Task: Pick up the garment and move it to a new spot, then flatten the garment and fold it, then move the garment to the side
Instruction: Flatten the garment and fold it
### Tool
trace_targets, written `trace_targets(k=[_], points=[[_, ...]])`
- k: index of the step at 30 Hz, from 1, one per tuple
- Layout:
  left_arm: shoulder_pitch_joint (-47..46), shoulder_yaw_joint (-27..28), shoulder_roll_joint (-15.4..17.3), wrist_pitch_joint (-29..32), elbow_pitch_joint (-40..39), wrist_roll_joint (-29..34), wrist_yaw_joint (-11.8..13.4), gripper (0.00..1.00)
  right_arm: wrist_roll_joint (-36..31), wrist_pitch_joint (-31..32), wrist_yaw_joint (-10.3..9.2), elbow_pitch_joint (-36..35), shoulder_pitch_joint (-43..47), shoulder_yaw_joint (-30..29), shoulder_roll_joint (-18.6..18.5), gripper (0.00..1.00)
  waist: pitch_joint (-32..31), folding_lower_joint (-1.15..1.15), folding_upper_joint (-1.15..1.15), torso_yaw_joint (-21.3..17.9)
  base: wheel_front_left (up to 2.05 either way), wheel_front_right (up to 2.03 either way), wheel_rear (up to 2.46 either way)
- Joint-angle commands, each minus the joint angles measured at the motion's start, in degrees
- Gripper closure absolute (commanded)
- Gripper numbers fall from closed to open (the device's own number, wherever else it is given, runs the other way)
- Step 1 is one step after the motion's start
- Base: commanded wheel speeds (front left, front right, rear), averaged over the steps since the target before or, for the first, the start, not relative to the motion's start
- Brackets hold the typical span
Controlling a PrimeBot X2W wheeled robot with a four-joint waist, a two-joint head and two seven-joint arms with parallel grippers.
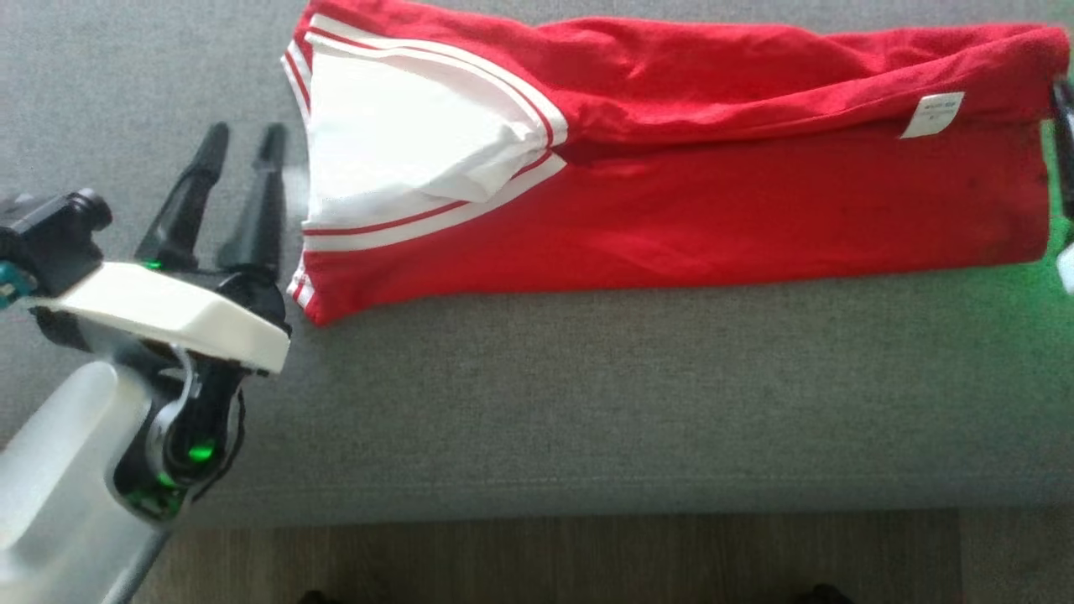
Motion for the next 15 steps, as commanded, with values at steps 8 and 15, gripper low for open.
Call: trace_targets(k=[8,15], points=[[3.41,3.35,0.33,-2.81,-0.57,1.27,2.39,0.0,-0.81,2.01,-0.02,-9.83,8.03,-4.3,3.65,0.0,-4.31,0.0,0.0,-1.22,0.0,0.0,0.0],[8.75,6.11,-4.5,-4.32,-1.98,8.44,6.65,0.0,-0.69,-0.17,-0.02,-9.29,9.45,-4.52,8.58,0.0,-8.16,0.0,0.0,-1.83,0.0,0.0,0.0]])
